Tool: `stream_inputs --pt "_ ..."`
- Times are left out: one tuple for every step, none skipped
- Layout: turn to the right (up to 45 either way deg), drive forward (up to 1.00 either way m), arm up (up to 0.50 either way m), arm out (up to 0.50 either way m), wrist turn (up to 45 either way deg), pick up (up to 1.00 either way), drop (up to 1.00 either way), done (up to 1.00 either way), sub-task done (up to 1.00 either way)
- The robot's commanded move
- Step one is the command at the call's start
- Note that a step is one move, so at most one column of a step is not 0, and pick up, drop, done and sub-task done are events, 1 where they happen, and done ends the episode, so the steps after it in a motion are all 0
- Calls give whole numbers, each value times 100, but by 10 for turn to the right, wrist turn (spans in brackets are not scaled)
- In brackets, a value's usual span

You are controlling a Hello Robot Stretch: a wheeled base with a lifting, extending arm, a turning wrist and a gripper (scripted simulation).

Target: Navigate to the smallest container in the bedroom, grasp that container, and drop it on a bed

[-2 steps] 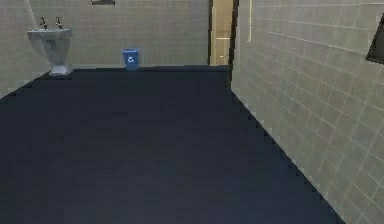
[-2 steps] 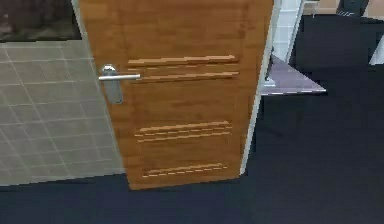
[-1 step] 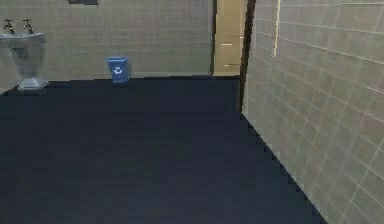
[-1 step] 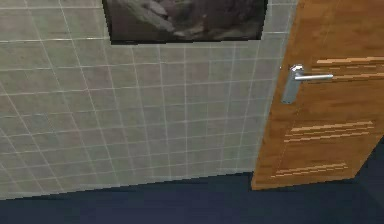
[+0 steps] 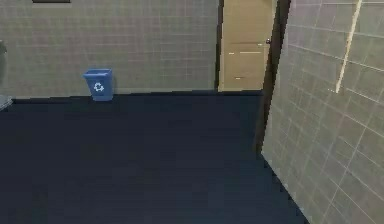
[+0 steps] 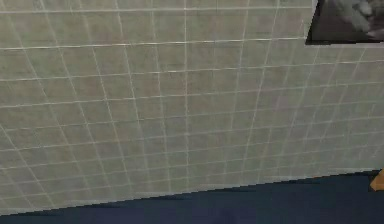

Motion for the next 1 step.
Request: stream_inputs --pt "0 100 0 0 0 0 0 0 0"
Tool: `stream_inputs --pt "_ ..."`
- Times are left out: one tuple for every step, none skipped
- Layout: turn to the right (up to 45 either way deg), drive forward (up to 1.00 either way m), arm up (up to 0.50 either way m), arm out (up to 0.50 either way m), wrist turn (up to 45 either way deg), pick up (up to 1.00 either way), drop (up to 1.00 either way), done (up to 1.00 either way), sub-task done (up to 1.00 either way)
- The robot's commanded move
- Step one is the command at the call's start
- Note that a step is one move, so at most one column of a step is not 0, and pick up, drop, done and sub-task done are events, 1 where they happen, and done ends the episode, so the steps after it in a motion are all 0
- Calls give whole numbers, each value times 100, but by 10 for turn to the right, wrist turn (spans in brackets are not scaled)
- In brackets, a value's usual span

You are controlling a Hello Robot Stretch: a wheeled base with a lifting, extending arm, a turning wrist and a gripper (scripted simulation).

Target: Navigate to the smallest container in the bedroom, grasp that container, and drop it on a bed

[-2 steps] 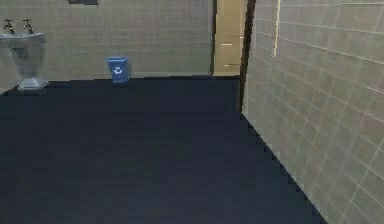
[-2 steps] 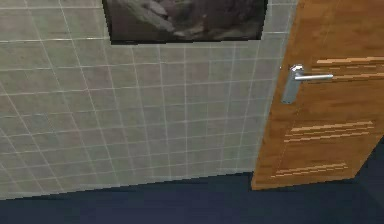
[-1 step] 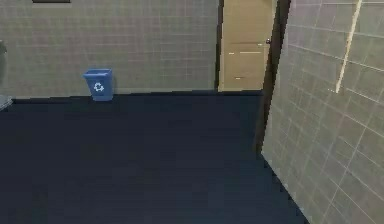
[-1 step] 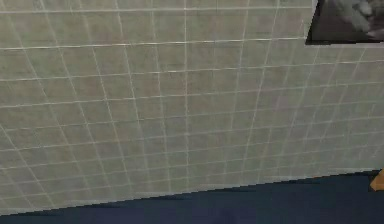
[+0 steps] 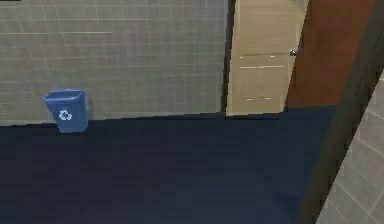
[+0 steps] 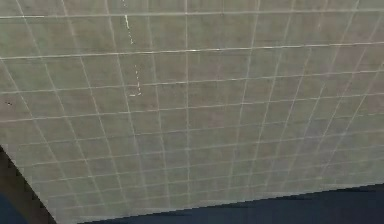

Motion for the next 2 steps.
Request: stream_inputs --pt "0 90 0 0 0 0 0 0 0" --pt "360 0 0 0 0 0 0 0 0"
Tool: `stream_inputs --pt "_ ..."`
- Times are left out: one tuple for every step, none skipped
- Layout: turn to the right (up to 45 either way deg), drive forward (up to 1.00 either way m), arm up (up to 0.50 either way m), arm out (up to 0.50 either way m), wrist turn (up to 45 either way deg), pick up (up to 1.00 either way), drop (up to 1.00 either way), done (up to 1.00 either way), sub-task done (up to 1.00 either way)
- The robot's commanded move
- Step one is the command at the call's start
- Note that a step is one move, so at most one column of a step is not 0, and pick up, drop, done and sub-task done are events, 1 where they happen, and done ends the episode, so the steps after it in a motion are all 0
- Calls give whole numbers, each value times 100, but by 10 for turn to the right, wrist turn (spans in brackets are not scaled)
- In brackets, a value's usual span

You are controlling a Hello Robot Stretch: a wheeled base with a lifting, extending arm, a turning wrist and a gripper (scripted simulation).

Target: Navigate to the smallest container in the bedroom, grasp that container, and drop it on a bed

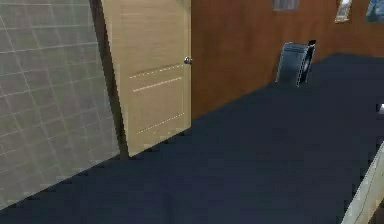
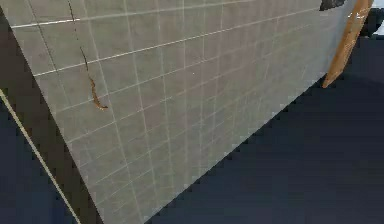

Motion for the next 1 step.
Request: stream_inputs --pt "0 70 0 0 0 0 0 0 0"
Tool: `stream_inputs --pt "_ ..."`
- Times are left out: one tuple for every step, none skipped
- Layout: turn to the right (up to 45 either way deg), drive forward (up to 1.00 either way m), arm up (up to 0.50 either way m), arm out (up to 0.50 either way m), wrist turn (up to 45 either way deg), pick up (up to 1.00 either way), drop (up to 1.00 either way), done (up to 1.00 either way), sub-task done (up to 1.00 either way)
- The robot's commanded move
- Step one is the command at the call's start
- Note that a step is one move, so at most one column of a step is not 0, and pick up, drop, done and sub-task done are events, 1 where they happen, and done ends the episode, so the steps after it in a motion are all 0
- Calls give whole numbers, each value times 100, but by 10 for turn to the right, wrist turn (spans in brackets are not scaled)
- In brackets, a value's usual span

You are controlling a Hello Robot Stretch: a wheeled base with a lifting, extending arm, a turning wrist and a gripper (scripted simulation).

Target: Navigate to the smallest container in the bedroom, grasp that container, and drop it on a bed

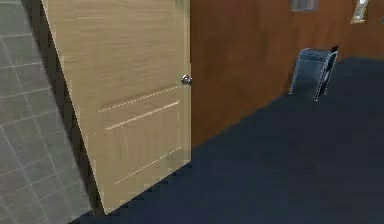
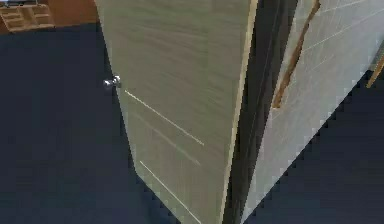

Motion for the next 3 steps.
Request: stream_inputs --pt "240 0 0 0 0 0 0 0 0" --pt "0 80 0 0 0 0 0 0 0" --pt "240 0 0 0 0 0 0 0 0"
